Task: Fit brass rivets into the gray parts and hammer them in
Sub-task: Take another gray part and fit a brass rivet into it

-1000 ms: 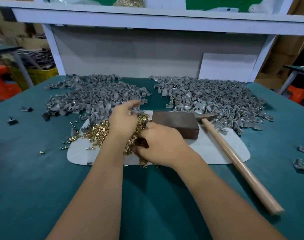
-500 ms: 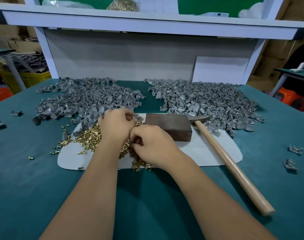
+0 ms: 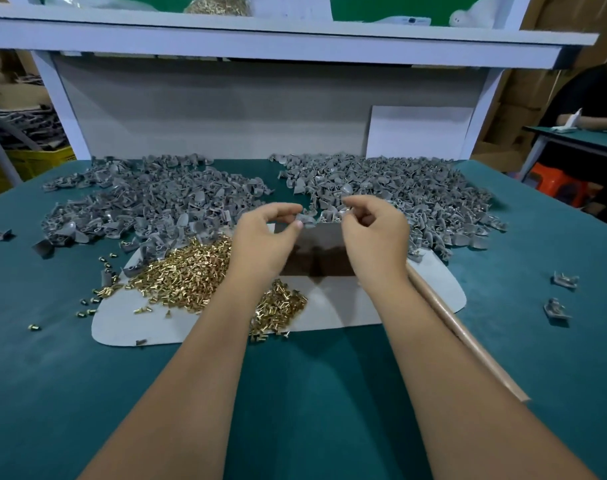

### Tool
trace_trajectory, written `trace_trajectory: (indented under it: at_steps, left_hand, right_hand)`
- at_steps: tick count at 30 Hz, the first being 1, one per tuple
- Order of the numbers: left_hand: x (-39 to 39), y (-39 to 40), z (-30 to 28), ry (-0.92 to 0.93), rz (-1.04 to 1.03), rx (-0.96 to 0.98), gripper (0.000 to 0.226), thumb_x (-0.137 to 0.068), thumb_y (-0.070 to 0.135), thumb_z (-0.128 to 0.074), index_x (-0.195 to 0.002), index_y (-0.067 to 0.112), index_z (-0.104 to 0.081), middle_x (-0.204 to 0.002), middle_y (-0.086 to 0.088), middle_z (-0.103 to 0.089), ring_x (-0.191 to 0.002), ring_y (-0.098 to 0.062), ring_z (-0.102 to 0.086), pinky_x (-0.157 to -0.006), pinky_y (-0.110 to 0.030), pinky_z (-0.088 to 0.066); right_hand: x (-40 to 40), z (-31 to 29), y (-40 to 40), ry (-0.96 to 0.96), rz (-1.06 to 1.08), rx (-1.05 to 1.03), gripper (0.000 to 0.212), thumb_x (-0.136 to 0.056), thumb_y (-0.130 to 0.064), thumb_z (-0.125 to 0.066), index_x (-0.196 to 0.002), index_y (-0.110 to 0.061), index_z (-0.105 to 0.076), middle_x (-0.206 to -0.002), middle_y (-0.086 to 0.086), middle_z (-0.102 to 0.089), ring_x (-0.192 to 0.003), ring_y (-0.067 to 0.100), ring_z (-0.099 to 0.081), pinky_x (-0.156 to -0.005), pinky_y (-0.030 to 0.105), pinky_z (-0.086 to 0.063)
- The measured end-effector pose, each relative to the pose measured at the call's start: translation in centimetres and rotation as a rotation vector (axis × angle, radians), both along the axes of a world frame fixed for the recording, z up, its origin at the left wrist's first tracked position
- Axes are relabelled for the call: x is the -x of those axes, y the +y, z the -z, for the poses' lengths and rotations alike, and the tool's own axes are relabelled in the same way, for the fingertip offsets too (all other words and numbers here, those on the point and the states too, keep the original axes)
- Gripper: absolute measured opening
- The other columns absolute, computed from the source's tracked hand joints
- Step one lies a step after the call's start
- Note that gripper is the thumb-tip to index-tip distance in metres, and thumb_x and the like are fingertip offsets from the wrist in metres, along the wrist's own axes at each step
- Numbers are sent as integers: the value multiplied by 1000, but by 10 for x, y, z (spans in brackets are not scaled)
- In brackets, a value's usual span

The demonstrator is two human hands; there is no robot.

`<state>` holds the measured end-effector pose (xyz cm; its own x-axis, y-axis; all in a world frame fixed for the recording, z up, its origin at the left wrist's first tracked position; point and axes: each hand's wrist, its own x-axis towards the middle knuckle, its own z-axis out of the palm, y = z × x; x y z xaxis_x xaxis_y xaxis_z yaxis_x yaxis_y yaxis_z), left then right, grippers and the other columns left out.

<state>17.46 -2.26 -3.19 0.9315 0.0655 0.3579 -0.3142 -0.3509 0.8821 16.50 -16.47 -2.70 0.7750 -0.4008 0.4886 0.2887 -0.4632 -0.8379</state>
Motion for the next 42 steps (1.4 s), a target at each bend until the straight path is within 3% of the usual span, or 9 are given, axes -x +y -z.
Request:
trace_trajectory:
  at_steps: [5, 9, 12, 17, 23, 27, 31, 36, 42]
  left_hand:
    - [-1, -13, 8, -46, -62, -253, 10, -83, 34, -77, -91, 30, -73, -83, 13, -68, -101, -17, -61, -94, -43, -50]
    - [1, -13, 7, -104, -166, -383, 23, -84, 57, -66, -83, 34, -67, -77, 20, -58, -108, -19, -50, -95, -43, -43]
    - [-2, -8, 5, -27, -105, -162, 6, -97, 38, -56, -96, 37, -62, -91, 18, -54, -111, -15, -49, -99, -44, -45]
    - [-3, -7, 7, 21, 195, -123, 47, -98, 1, -46, -128, 35, -58, -126, 16, -62, -124, -1, -52, -114, -38, -37]
    - [-6, -11, 9, 6, 131, -210, 29, -90, 13, -66, -110, 33, -71, -116, 8, -68, -125, -19, -54, -109, -49, -39]
    - [-1, -11, 6, -42, 55, -242, 26, -84, 24, -73, -107, 36, -71, -95, 23, -61, -121, -21, -54, -107, -49, -40]
    - [-2, -8, 6, 9, 75, -141, 30, -88, 17, -63, -101, 45, -63, -97, 25, -61, -124, -20, -53, -111, -48, -37]
    - [-8, -6, 8, -58, 72, -234, 26, -87, 14, -69, -82, 39, -68, -103, 9, -69, -123, -26, -53, -109, -50, -36]
    - [-6, -7, 9, -74, 36, -259, 37, -84, 19, -71, -63, 46, -58, -95, 15, -67, -121, -24, -53, -109, -49, -36]
  right_hand:
    - [-6, 3, -4, 23, 44, -10, 14, -85, -10, -66, -83, -24, -66, -75, -16, -61, -71, -4, -57, -64, 9, -43]
    - [-6, 5, -4, 24, 13, 14, 16, -86, -13, -66, -80, -28, -66, -76, -17, -63, -75, -4, -58, -64, 8, -42]
    - [-5, 5, -3, 25, -1, 24, 17, -88, -15, -65, -80, -31, -66, -80, -17, -64, -79, -2, -59, -69, 14, -45]
    - [-6, 4, -4, 71, -20, 27, 19, -85, -13, -64, -78, -31, -67, -74, -18, -64, -74, -3, -59, -64, 13, -44]
    - [-5, 5, -2, 55, -91, -10, 27, -78, -2, -61, -82, -29, -64, -74, -15, -62, -70, -3, -58, -64, 9, -45]
    - [-7, 5, -1, 43, -136, 8, 33, -79, 1, -61, -87, -31, -63, -74, -13, -62, -72, 1, -57, -66, 14, -46]
    - [-9, 6, -1, 40, -193, -7, 35, -81, 3, -61, -95, -29, -64, -77, -9, -64, -70, 5, -58, -66, 20, -50]
    - [-10, 7, 1, 53, -284, -23, 39, -80, 7, -61, -104, -24, -64, -74, -6, -62, -61, 0, -53, -59, 14, -44]
    - [-10, 8, 1, 62, -264, 39, 44, -78, 5, -60, -109, -26, -62, -72, -8, -62, -64, 2, -53, -65, 18, -47]
